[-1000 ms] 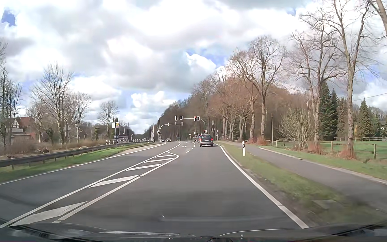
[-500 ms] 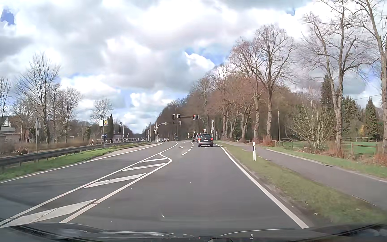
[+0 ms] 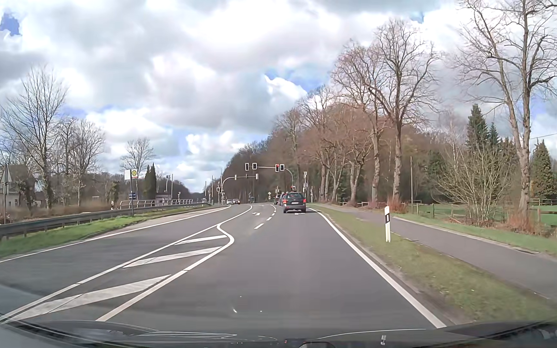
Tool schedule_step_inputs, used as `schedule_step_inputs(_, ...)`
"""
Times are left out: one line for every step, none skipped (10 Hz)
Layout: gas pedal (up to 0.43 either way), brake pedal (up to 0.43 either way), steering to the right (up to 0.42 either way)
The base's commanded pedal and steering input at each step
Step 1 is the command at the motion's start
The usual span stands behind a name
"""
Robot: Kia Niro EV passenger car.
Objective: Follow the waypoints while adhering to traffic rules and regulations
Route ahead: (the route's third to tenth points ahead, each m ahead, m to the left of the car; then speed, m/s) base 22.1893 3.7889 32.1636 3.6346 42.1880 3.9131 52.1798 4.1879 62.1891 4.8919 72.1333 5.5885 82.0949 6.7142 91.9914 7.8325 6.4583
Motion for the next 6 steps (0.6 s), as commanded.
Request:
schedule_step_inputs(0.0,0.134,0.004)
schedule_step_inputs(0.0,0.134,0.004)
schedule_step_inputs(0.0,0.122,0.004)
schedule_step_inputs(0.0,0.11,0.004)
schedule_step_inputs(0.0,0.104,0.004)
schedule_step_inputs(0.0,0.098,0.004)
